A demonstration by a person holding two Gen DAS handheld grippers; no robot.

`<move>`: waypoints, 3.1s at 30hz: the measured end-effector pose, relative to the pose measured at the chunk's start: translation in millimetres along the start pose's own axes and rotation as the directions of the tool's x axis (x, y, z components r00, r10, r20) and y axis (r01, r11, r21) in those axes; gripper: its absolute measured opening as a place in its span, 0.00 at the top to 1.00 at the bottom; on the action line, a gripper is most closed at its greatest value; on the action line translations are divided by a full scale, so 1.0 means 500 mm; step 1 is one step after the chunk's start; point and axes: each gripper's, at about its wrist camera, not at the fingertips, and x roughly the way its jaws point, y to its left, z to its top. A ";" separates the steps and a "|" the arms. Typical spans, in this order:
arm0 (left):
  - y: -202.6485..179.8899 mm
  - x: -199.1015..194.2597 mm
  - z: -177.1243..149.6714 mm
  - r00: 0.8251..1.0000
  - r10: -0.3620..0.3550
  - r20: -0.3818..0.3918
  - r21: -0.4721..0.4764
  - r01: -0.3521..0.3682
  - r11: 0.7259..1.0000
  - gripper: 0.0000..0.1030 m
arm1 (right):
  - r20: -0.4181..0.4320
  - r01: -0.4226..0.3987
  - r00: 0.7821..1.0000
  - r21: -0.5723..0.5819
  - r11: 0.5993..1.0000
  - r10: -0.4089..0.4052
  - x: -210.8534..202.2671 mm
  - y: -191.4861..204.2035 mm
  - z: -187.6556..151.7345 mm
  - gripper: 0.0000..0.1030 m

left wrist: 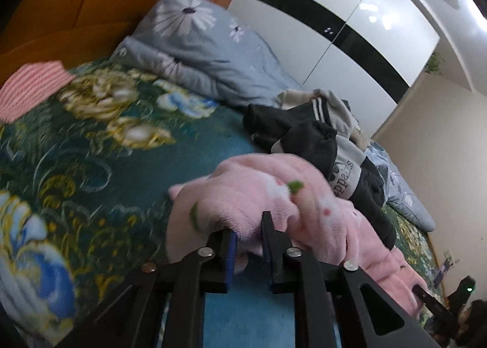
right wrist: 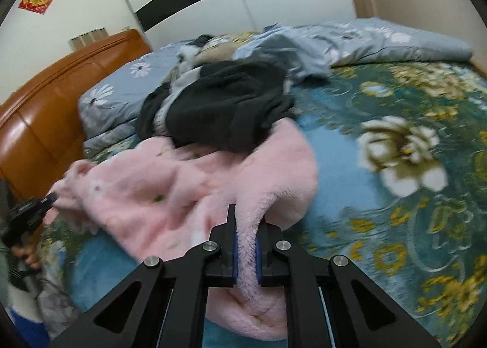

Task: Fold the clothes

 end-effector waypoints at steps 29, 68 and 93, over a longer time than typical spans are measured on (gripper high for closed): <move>-0.208 0.370 0.021 0.951 -0.153 -0.267 -0.159 0.113 0.981 0.44 | -0.140 0.046 0.990 0.087 0.995 -0.033 0.095 -0.132 -0.023 0.90; -0.240 0.145 0.023 0.994 -0.098 0.046 0.052 0.096 0.994 0.97 | -0.146 0.086 0.987 0.099 0.991 -0.071 0.068 -0.118 -0.026 0.90; 0.160 -0.046 -0.048 0.946 0.323 0.041 -0.280 -0.299 0.912 0.95 | -0.157 0.084 0.985 0.115 0.990 -0.065 0.068 -0.124 -0.025 0.85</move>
